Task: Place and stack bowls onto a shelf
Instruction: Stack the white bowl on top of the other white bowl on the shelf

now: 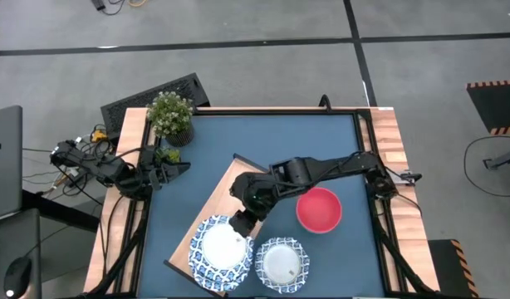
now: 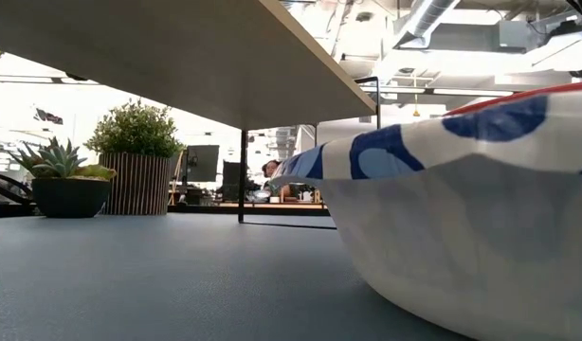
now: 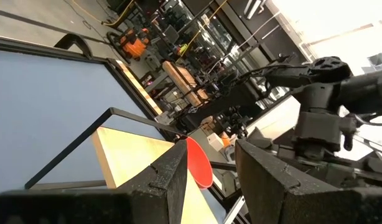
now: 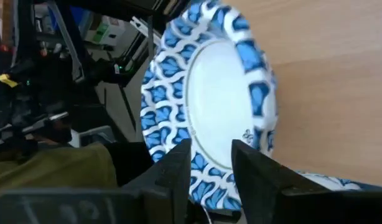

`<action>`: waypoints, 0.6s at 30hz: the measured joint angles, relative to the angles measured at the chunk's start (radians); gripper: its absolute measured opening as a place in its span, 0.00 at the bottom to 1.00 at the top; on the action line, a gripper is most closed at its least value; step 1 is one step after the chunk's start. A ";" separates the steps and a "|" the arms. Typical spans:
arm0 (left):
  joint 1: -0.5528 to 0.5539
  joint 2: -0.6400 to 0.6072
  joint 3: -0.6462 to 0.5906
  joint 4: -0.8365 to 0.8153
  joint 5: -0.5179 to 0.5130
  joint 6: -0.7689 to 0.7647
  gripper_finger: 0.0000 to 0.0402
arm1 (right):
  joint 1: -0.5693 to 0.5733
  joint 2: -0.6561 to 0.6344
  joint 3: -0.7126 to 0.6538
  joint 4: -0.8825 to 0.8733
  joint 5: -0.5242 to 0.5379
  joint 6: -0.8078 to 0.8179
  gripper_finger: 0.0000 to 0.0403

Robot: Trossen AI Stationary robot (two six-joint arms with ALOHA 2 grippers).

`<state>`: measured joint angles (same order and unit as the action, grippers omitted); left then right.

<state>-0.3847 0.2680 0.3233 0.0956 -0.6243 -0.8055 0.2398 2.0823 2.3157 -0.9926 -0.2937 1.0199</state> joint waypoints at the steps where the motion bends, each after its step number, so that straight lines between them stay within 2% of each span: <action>1: 0.000 0.000 0.000 0.000 0.000 0.000 0.30 | -0.003 0.000 0.000 -0.007 -0.002 0.000 0.37; 9: 0.000 0.000 0.000 0.000 0.000 -0.001 0.30 | -0.020 -0.020 0.028 -0.071 0.062 -0.007 0.36; 18: 0.000 0.000 0.000 -0.001 -0.016 -0.003 0.30 | -0.017 -0.002 0.036 -0.018 0.086 -0.084 0.23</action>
<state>-0.3843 0.2683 0.3233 0.0950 -0.6402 -0.8085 0.2226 2.0799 2.3516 -1.0104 -0.2073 0.9360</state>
